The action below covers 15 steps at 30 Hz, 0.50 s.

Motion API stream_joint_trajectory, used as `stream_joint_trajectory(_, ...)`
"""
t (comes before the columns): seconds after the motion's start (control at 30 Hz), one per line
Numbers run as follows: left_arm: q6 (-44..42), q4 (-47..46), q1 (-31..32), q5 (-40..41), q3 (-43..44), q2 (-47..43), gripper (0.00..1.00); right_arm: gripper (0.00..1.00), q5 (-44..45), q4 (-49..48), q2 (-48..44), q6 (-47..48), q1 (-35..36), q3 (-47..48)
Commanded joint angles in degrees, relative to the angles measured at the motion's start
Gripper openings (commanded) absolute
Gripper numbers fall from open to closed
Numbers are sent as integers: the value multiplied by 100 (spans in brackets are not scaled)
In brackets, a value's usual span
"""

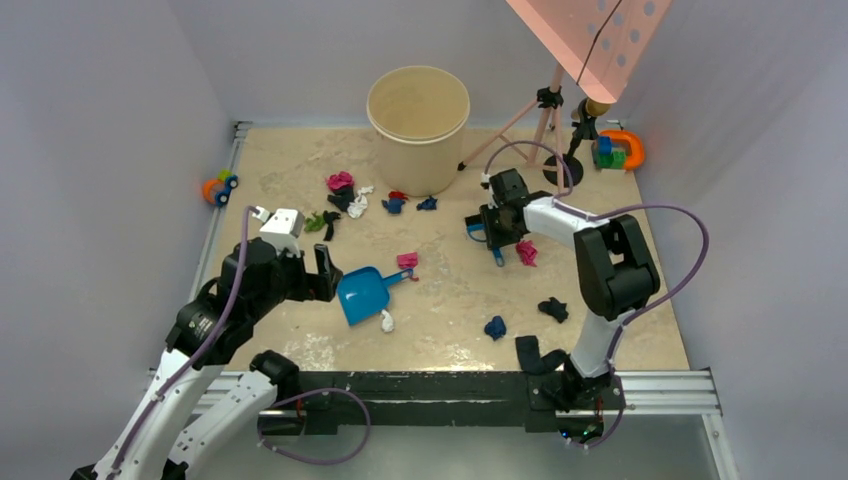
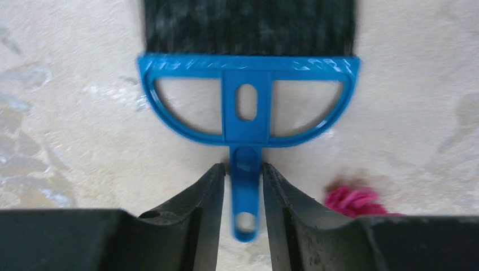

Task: Sweep away the paper scraps from the table

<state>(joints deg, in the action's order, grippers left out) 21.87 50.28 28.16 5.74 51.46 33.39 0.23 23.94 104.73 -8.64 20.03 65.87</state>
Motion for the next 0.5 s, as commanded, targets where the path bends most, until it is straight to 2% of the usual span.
stream_joint_trajectory(0.0, -78, -179, -13, -36, 11, 32, 99, 30, 97, 179, 137, -156, 492, 175)
stream_joint_trajectory(0.07, -69, -180, -13, -14, 2, 28, 99, 17, 200, 225, 165, -185, 602, 222)
stream_joint_trajectory(0.1, -70, -179, -13, -2, 2, 28, 99, 16, 277, 230, 139, -201, 647, 217)
stream_joint_trajectory(0.2, -33, -206, -18, -25, -28, 84, 99, 12, 543, 172, -148, -207, 797, 132)
stream_joint_trajectory(0.3, 143, -244, -19, -233, 12, 308, 99, 11, 104, -23, -682, -257, 801, -53)
stream_joint_trajectory(0.47, 1129, -651, -13, -843, 58, 1027, 99, 11, -560, -186, -1753, -346, 926, -153)
